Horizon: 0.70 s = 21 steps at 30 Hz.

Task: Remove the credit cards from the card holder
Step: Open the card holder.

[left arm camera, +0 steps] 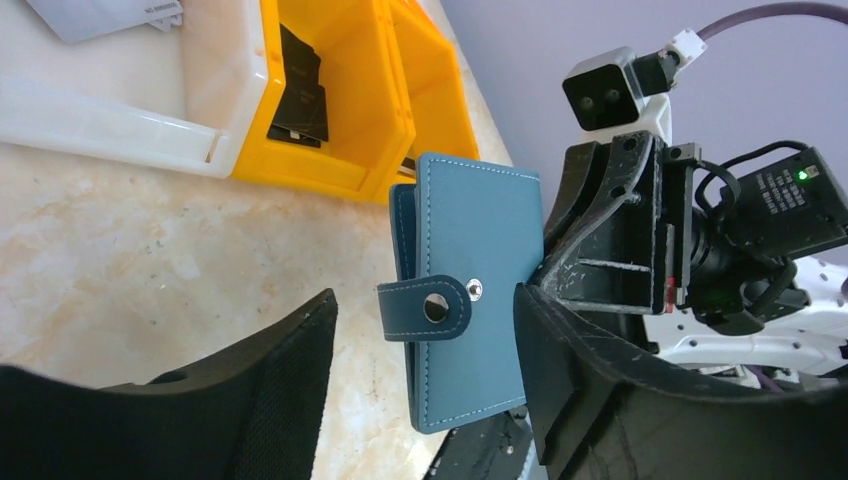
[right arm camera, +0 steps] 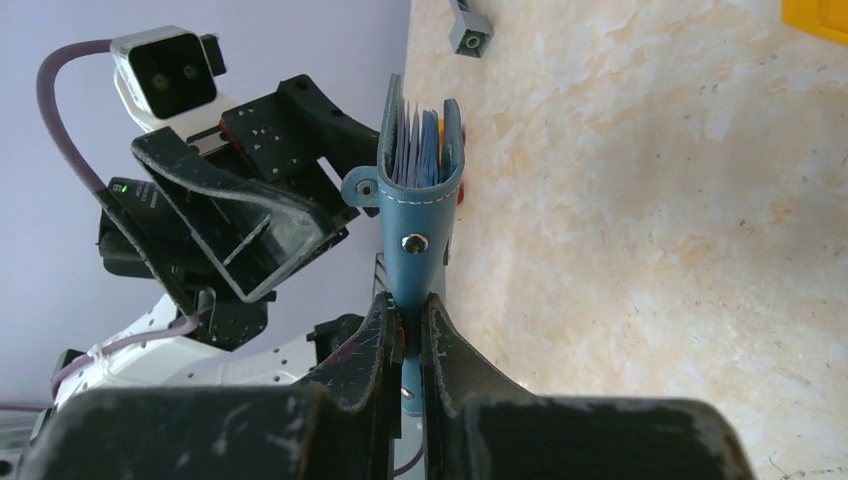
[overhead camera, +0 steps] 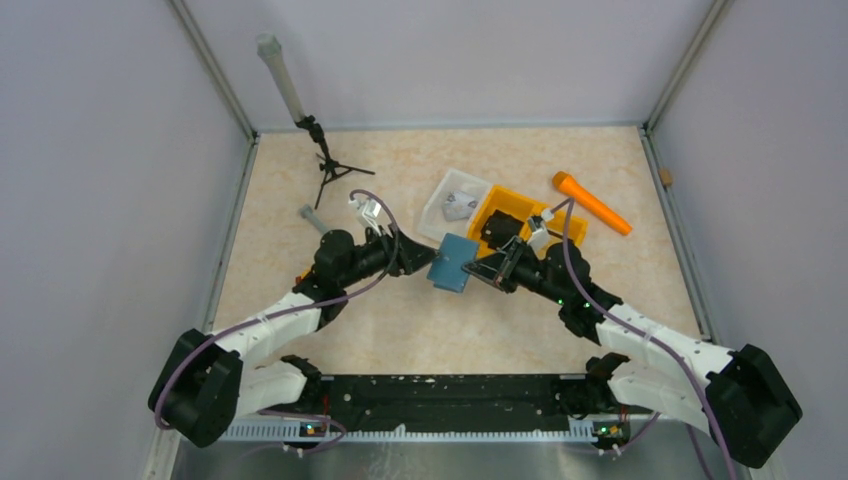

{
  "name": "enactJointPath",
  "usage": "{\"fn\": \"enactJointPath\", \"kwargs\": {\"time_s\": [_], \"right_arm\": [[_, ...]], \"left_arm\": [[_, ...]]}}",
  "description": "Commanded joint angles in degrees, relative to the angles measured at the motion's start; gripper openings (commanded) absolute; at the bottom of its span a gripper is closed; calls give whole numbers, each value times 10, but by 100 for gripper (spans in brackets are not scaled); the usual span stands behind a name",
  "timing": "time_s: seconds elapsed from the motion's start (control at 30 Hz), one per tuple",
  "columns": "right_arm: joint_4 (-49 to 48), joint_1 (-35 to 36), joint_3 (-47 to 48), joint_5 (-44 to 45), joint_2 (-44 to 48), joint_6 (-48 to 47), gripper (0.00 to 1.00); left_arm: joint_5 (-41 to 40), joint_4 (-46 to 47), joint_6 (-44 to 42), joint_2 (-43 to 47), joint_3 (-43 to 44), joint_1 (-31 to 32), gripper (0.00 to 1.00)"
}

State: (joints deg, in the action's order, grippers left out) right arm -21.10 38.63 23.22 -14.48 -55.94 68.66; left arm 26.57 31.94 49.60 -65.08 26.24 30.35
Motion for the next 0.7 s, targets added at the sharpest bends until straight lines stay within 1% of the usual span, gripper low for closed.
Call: {"fn": "enactJointPath", "kwargs": {"time_s": [0.0,0.1,0.23,0.27,0.37,0.4,0.47,0.53,0.57,0.6,0.63,0.67], "right_arm": [[-49,5,6,-21,3,5,0],[-43,5,8,-20,2,4,0],[-42,5,9,-22,2,3,0],[-42,5,7,-22,1,2,0],[-37,5,7,-23,-3,-7,0],[-36,4,7,-24,-7,-11,2],[-31,5,8,-24,-19,-22,29],[-5,5,14,-13,-32,-36,62],[20,5,20,0,-38,-43,73],[60,5,26,16,-42,-51,80],[79,5,32,26,-46,-62,85],[92,5,37,34,-50,-74,87]], "left_arm": [[3,24,0,3,5,-3,63],[0,23,-1,0,7,-3,42],[-19,0,-2,11,5,-8,27],[-20,-2,-1,14,4,-11,19],[-10,-15,-3,14,6,-21,1],[-6,-22,-4,14,8,-24,0],[5,-30,-7,16,11,-27,0],[6,-50,-13,27,15,-30,0],[3,-67,-18,34,19,-31,0],[-2,-91,-25,43,24,-31,0],[-7,-114,-33,51,30,-32,0],[-10,-138,-40,58,38,-32,0]]}}
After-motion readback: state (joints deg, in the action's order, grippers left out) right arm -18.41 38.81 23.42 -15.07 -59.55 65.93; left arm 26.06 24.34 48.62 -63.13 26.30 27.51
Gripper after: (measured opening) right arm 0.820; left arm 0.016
